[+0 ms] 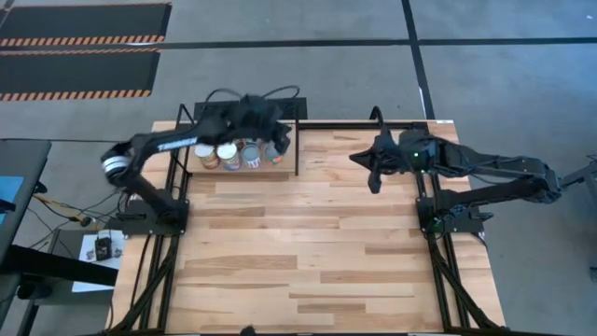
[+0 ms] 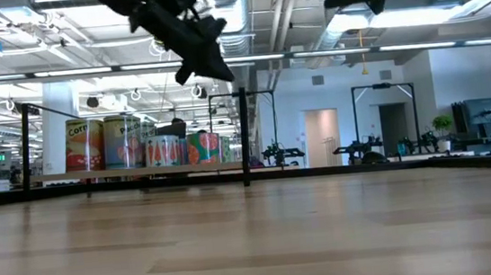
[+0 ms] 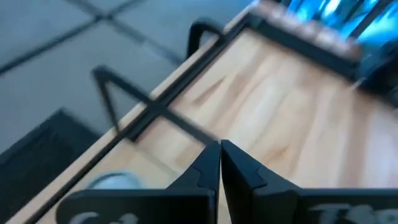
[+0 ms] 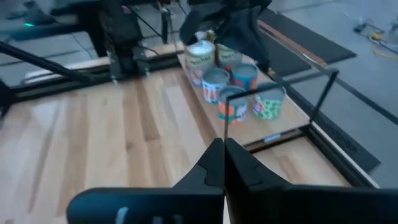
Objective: Pick and place cans onto a shelf
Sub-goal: Return to Home Position
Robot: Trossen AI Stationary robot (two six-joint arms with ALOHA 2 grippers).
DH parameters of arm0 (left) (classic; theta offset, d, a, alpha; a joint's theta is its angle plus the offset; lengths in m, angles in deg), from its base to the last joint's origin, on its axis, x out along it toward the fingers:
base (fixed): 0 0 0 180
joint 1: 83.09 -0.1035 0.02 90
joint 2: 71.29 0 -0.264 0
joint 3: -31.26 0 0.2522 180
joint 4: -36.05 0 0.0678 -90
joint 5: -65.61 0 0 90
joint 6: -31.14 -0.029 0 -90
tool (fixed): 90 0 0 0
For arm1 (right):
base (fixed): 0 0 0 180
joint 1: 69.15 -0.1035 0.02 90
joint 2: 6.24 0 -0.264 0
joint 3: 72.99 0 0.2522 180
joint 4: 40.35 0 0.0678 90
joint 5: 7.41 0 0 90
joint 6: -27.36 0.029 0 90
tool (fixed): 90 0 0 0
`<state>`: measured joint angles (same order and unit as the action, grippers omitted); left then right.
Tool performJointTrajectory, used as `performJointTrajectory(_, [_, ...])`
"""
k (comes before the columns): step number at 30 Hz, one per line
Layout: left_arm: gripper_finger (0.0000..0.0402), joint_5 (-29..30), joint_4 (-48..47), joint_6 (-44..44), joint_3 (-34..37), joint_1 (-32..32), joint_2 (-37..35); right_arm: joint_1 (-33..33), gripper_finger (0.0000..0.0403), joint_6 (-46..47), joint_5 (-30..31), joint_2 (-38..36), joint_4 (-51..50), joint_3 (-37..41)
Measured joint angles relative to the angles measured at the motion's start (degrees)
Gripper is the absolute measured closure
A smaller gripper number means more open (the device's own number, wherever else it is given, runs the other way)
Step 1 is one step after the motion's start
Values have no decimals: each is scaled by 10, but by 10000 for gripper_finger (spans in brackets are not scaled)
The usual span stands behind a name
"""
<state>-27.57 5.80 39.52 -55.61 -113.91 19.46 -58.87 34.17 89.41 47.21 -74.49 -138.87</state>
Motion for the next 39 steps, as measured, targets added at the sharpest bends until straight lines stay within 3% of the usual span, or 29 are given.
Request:
performJointTrajectory(5, [402, 30, 160, 40, 155, 53, -111, 0, 390, -5, -20, -21, 4, 0])
performJointTrajectory(10, [401, 56, 210, 51, 263, 106, -221, -1, 393, -43, -69, -37, 14, 0])
performJointTrajectory(17, [401, 147, 279, 57, 390, 172, -371, -1, 397, -66, -98, -60, 35, 7])
performJointTrajectory(25, [401, 160, 342, 60, 518, 190, -520, 14, 398, -28, -118, -131, 174, 144])
performJointTrajectory(39, [401, 160, 334, 33, 651, 190, -749, 73, 399, 37, -114, -386, 201, 339])
